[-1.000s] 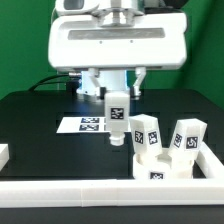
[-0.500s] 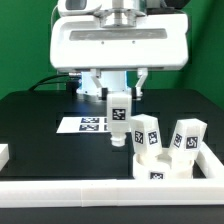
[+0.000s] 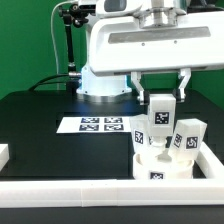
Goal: Assemble stool
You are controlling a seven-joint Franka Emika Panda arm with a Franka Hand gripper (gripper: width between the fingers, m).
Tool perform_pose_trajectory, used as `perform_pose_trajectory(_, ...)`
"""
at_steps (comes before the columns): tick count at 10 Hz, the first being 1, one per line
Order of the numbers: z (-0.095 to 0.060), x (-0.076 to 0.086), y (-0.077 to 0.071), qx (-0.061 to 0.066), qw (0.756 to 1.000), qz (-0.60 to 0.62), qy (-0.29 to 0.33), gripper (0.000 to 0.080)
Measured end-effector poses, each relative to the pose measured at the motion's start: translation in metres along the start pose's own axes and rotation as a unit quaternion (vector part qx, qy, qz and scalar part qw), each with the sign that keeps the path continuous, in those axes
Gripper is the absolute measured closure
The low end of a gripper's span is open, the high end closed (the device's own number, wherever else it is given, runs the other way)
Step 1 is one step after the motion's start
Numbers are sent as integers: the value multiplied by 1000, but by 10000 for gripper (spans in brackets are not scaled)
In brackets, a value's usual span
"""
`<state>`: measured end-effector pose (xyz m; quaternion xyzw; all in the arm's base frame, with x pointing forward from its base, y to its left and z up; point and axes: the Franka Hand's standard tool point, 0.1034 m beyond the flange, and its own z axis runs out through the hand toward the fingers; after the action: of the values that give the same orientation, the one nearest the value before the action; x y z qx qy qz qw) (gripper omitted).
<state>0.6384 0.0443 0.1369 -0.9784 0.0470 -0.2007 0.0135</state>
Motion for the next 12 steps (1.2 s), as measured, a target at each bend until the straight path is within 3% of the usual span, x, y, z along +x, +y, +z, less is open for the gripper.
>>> perform_pose_trajectory(6,9,3,0,-2,1000,-9,0,459)
perform_pose_trajectory(8,18,-4,-8,-3,1000,-14,1,459)
perform_pose_trajectory(12,25,-8,-5,-6,1000,-18,0,459)
